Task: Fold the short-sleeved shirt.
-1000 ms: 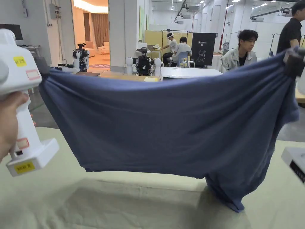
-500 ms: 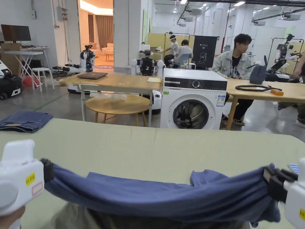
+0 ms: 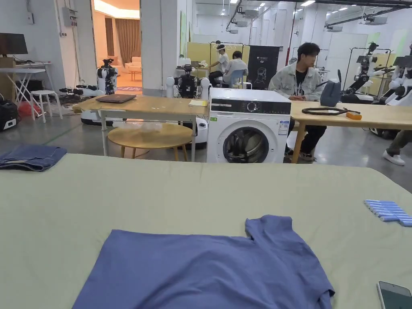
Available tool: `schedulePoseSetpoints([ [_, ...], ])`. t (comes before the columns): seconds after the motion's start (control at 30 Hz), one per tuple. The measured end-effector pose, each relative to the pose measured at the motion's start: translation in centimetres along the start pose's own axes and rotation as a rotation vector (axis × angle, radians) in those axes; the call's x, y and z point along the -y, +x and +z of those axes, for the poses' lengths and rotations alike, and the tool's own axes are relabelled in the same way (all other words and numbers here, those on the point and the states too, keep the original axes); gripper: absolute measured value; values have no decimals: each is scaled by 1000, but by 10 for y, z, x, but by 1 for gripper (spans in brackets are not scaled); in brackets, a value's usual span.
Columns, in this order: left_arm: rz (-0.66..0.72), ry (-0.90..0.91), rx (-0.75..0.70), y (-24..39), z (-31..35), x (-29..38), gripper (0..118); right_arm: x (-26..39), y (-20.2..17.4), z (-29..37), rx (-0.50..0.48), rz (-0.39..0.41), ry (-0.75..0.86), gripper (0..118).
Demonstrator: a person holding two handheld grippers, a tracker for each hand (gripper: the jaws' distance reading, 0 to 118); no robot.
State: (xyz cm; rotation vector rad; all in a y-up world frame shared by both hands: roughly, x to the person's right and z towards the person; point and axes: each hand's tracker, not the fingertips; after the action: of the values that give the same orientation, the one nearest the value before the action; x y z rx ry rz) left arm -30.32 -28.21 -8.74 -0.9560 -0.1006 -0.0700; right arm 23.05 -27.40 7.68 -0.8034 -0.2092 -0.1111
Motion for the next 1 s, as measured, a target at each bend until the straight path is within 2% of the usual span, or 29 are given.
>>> schedulePoseSetpoints([
  [0.1,-9,-37,9,-1,-12,9,0,14,-1,-14,32,49,-59,0],
  [0.23,43,5,37,-7,-2,8,1,24,-2,-16,25,52,-62,3],
  [0.27,51,30,47,-9,5,7,14,23,-1,-11,32,45,-43,10],
  [0.3,50,53,42,-10,14,6,34,20,-1,-6,42,38,-23,28],
  [0.33,48,94,34,-10,29,3,63,16,-1,4,85,34,31,67],
  [0.37,47,137,65,-12,43,-2,83,10,-1,13,94,23,72,97],
  [0.4,51,177,90,-12,55,-7,95,3,0,24,98,12,125,113],
  [0.5,55,423,99,-3,108,-26,98,-28,-9,70,151,-43,431,116],
  [0.57,66,630,70,8,139,-37,98,-49,-16,97,151,-79,623,116],
  [0.67,90,898,61,25,171,-45,98,-74,-31,121,153,-107,815,116],
  [0.73,100,985,101,33,179,-50,94,-85,-42,127,172,-103,897,116],
  [0.83,94,973,117,48,180,-66,57,-101,-54,121,115,-73,874,107],
  [0.87,77,943,133,54,178,-71,57,-105,-60,119,67,-63,855,107],
  [0.9,59,923,136,58,176,-75,17,-107,-65,118,54,-59,854,79],
  [0.93,71,893,104,64,172,-74,0,-111,-74,110,82,-59,850,0],
  [0.97,6,885,115,67,170,-80,0,-117,-76,114,110,-28,851,0],
  [1.0,-23,860,138,67,168,-82,0,-122,-76,116,56,6,830,0],
])
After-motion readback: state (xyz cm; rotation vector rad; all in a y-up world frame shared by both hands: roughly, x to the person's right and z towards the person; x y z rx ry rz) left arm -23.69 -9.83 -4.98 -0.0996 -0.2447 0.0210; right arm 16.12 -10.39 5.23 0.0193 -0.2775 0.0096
